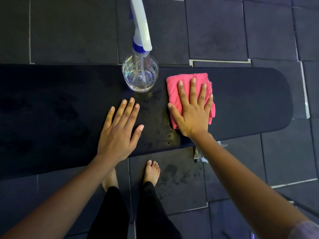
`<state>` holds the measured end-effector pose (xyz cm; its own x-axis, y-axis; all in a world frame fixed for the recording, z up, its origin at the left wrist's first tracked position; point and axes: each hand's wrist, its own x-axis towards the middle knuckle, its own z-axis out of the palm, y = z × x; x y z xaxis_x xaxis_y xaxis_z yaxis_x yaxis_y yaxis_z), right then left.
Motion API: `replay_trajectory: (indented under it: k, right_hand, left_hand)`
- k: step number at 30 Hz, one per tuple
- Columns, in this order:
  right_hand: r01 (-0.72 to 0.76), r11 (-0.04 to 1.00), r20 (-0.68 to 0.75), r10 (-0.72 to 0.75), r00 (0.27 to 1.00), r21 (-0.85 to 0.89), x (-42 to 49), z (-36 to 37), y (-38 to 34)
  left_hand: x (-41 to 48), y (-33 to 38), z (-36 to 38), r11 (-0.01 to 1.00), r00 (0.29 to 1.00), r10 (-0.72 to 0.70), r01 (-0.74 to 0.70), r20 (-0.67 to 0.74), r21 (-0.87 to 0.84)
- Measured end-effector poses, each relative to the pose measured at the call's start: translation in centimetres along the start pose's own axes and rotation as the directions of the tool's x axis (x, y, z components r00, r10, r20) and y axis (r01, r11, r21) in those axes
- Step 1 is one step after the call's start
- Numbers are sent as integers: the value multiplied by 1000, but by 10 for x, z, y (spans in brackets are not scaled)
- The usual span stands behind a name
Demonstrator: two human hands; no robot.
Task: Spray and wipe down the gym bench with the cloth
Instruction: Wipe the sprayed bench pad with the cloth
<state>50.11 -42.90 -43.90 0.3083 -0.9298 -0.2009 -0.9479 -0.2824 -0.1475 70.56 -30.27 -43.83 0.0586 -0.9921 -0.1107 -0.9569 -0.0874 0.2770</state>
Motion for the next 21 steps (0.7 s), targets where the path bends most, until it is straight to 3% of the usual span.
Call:
replay_trajectory:
  k: [9,13,17,21]
  right_hand:
    - [-150,989,44,150,988,-9,86,-11,-35]
    - [12,1000,50,-11,999,-19,50,-13,-29]
    - [137,990,145,-131,981,-31,-4,-13,-29]
    - [230,973,161,-228,960,9,-71,-1,-34]
  left_hand:
    - [0,-1,2,1000,1000,-12,12,-24,-28]
    - [-1,-1,2,999,999,-8,6,-33,-40]
    - [0,-2,-2,995,999,-2,-3,-50,-104]
    - [2,-2,-6,932,988,-44,-13,-150,-361]
